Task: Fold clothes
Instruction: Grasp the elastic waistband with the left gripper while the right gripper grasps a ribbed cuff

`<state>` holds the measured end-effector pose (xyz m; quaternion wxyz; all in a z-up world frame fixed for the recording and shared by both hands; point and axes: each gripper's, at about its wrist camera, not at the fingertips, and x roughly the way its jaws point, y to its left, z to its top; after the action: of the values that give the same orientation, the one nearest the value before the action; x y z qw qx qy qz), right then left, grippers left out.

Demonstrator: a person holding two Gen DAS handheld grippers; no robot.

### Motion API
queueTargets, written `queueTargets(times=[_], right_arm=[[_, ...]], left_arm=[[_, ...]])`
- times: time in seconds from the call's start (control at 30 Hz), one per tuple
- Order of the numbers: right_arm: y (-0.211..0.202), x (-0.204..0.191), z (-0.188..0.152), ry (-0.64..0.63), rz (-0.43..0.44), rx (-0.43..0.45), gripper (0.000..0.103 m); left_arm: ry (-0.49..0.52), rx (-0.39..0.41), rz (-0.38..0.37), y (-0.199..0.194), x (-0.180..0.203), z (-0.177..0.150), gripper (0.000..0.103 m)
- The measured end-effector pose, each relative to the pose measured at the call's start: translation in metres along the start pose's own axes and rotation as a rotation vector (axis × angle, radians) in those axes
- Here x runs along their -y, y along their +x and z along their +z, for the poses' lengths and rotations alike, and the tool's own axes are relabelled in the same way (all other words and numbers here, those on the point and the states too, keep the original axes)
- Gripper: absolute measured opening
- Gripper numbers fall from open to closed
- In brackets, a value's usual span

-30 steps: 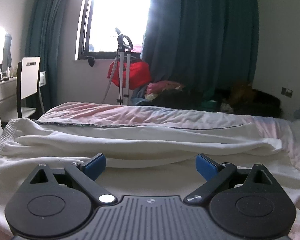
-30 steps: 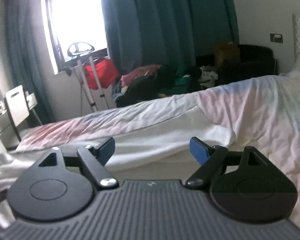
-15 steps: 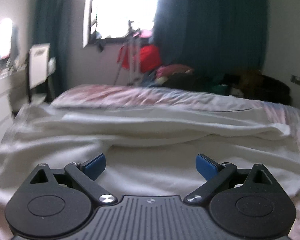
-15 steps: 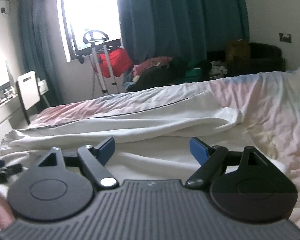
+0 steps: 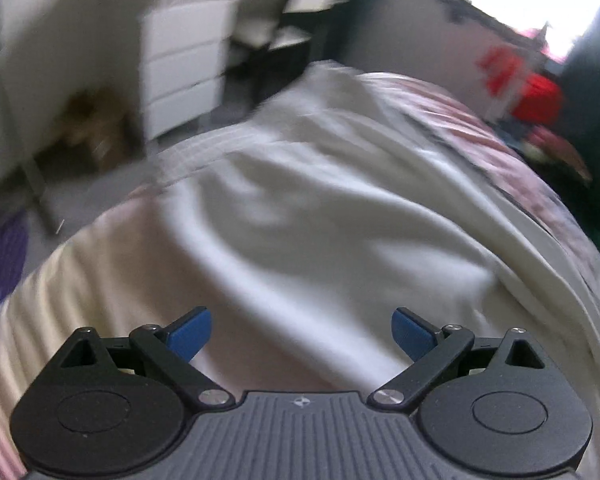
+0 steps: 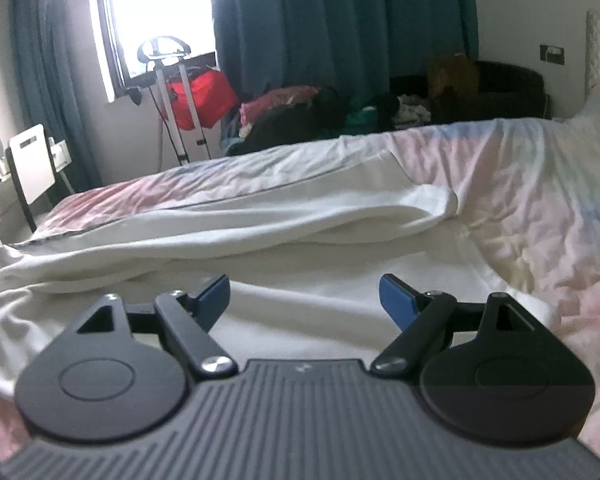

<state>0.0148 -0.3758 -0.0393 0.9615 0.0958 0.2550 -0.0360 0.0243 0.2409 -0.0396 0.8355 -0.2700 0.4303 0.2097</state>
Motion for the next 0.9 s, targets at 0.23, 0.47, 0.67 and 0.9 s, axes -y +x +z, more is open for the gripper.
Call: queueTargets(times=[0.23, 0.47, 0.67, 0.9], right_arm=[[0.010, -0.006, -0.004, -0.070, -0.050, -0.056, 0.083], [0.022, -0.018, -0.012, -0.131, -0.034, -0.125, 0.083], [0.033, -0.033, -0.021, -0.202, -0.045, -0.178, 0.083], [0.044, -0.048, -0.032, -0.278, -0.042, -0.232, 0.083]], left_arm=[[-0.239, -0.091, 0.006, 0.031, -0.047, 0.019, 0.098], [-0.301, -0.040, -0.021, 0.036, -0.057, 0.031, 0.094], [-0.317, 0.001, -0.035, 0.030, -0.059, 0.035, 0.082], [-0.341, 0.053, -0.096, 0.020, -0.063, 0.029, 0.075]])
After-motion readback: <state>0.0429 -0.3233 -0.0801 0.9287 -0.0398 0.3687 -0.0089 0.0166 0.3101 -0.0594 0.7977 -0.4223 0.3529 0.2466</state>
